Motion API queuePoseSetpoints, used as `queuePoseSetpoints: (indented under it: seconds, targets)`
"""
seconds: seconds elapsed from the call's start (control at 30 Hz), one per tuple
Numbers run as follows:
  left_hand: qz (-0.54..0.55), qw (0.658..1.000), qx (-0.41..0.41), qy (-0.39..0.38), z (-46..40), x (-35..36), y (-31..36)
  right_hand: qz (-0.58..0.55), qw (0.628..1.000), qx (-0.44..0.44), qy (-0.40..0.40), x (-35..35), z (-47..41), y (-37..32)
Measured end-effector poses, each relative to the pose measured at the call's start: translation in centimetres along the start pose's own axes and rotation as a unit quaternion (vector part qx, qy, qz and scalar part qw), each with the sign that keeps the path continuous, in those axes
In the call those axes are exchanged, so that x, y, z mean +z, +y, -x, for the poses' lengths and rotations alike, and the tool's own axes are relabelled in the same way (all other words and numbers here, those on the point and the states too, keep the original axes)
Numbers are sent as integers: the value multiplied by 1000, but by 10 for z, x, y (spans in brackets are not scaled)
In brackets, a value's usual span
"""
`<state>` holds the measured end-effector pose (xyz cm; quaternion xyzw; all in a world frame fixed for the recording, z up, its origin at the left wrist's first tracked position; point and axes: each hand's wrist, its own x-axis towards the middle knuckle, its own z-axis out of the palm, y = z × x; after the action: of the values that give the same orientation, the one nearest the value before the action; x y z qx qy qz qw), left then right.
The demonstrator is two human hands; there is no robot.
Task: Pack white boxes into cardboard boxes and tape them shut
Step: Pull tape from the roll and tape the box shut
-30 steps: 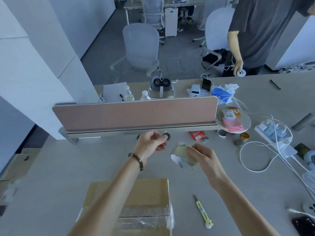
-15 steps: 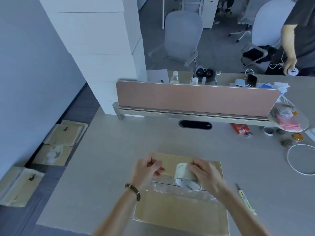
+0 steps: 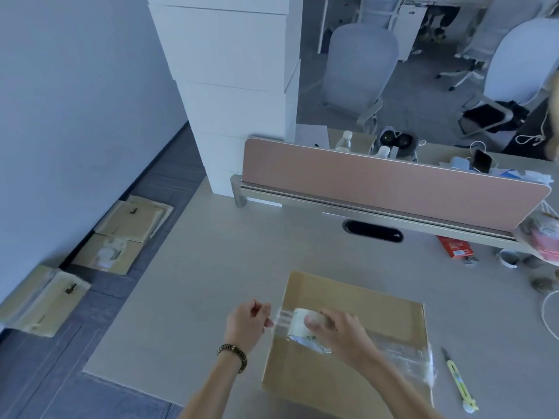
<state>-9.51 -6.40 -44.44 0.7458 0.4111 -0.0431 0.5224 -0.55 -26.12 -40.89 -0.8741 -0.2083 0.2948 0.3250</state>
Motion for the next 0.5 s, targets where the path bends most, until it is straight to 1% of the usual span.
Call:
queuePoseSetpoints:
  seconds: [0.1,0.17,0.2,0.23,0.3,0.33,0.37,0.5]
  targets:
    - [-1,1000,8,6,-4,1,-4,-70,998,-9,1,0,-1,7]
    - [1,1000,10,22,-7,-2,-4,-74,997,-13,4,-2,-5,8]
    - [3,999,8,33,-9,-6,-6,-45,999,-18,10,-5,-7,7]
    - [5,999,5,44,-10,-11,-8,9,999,-31,31,-7,-7,8]
    - [14,998,3,54,-13,-20,-14,144,984,-54,93,-13,-3,9]
    - [18,999,5,51,-14,-23,-17,189,974,-53,112,-15,1,8]
    - [17,999,7,45,-14,-25,-19,206,969,-57,121,-16,4,9]
    - [5,999,13,38,-19,-21,-27,199,972,-53,116,-8,5,18]
